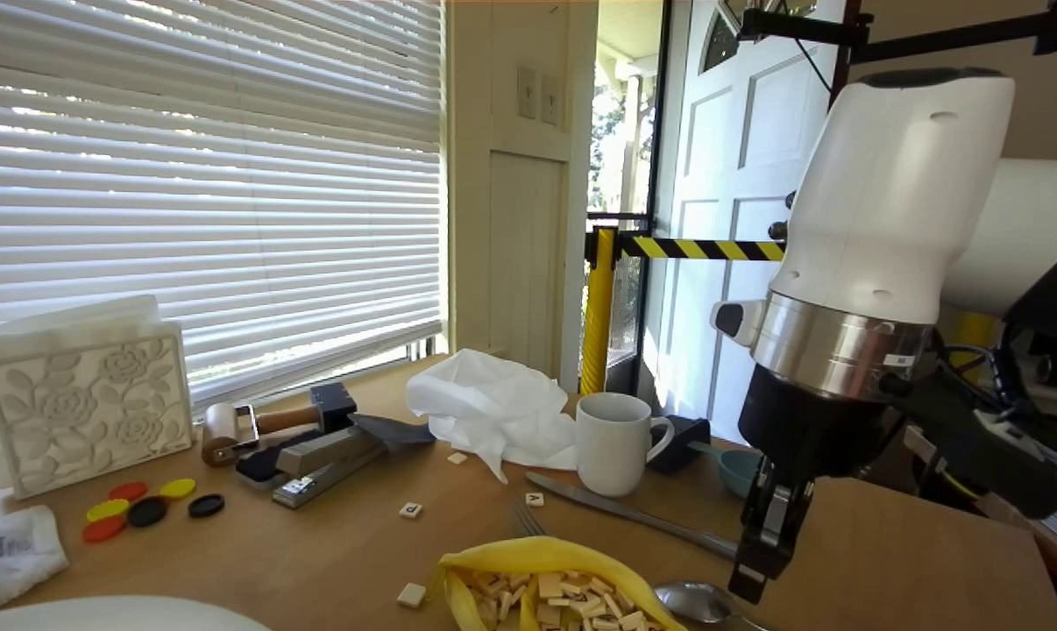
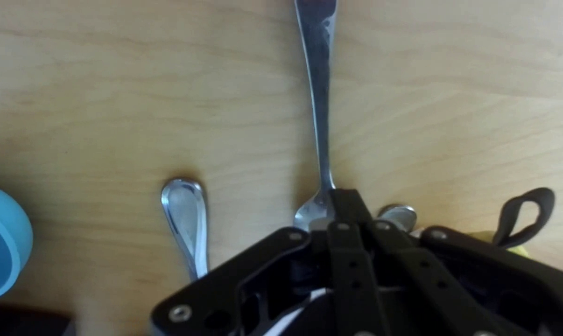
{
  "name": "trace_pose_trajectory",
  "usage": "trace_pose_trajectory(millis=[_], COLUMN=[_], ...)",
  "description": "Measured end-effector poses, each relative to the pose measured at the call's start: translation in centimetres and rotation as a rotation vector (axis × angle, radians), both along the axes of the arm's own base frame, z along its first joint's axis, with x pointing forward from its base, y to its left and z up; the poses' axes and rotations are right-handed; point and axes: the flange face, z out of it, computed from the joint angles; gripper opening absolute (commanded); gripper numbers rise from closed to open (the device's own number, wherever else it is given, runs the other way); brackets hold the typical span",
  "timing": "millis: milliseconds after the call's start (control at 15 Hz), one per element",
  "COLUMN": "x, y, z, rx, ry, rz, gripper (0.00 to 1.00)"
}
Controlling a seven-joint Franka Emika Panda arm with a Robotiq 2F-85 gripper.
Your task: Pick up the spoon and put it in the cup
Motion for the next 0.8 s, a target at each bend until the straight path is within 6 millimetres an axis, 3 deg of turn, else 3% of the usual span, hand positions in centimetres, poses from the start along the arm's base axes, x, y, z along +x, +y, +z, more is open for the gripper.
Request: trace_pose_trajectory(millis=[267, 400, 533, 667, 800], x=[-0.4, -0.6, -0.7, -0.9, -1.0], y=[1.0, 1.2, 1.1, 1.0, 0.8], z=[-0.2, -0.4, -0.7, -1.1, -1.4], rx=[0.013, 0.019, 0.023, 0.025, 0.025], ry=[0.012, 0.02, 0.03, 0.042, 0.05], rz=[0.018, 0.015, 0.006, -0.001, -0.006], gripper=[0.0, 0.2, 0.29, 0.35, 0.31])
